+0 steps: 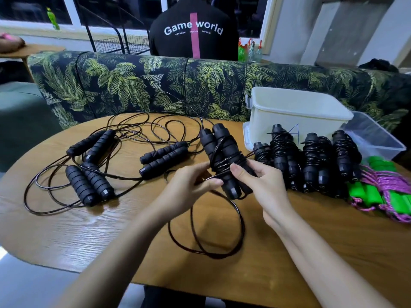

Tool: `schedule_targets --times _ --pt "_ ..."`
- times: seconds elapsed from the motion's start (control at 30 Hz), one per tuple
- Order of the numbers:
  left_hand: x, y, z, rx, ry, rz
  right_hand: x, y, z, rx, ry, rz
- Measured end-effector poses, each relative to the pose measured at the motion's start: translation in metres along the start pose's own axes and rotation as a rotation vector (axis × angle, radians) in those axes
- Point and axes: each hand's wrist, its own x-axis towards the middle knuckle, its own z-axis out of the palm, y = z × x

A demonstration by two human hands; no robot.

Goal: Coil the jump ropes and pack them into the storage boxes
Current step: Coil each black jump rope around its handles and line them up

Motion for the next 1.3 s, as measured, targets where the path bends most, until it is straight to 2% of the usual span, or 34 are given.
schedule_targets --times 0.1,0.2,0.33,0.4,0.47,0.57,0.67,0.73,0.83,1.03,1.2,1.3 --pt "0.009 -0.006 -0.006 -0.144 -0.031 0.01 0.001 0.002 -0.001 0.049 -0.023 0.013" --pt "0.018 -0.014 -0.001 -0.378 0.034 -0.053 0.005 0.008 0.002 0.048 -0.028 -0.005" --pt "0.031 -0.021 0.006 -0.474 0.115 -0.142 0.018 0.027 0.008 -0.553 0.105 -0.179" --pt "0.037 -0.02 0.01 -0.467 0.119 -0.148 0.024 0.032 0.009 -0.676 0.117 -0.308" --pt "0.043 -0.019 0.011 -0.427 0.13 -0.149 0.028 0.035 0.008 -0.756 0.029 -0.385" --pt "0.055 -0.019 0.009 -0.375 0.165 -0.143 0.031 0.032 0.003 -0.875 -0.121 -0.291" --pt "0.064 -0.022 0.01 -0.236 0.193 -0.1 0.031 0.032 0.002 -0.954 -0.131 -0.257" --pt "0.066 -0.025 0.015 -0.141 0.201 -0.057 0.031 0.037 0.004 -0.977 -0.096 -0.254" --pt "0.064 -0.03 0.022 -0.146 0.184 -0.01 0.027 0.045 0.006 -0.984 -0.085 -0.255" --pt "0.059 -0.044 0.014 -0.149 0.018 0.085 0.023 0.055 0.008 -0.899 -0.081 -0.293" --pt "0.056 -0.051 0.014 -0.14 -0.022 0.146 0.022 0.057 0.007 -0.698 -0.092 -0.324" --pt "0.056 -0.053 0.016 -0.221 0.037 0.121 0.022 0.059 0.006 -0.577 -0.078 -0.348"
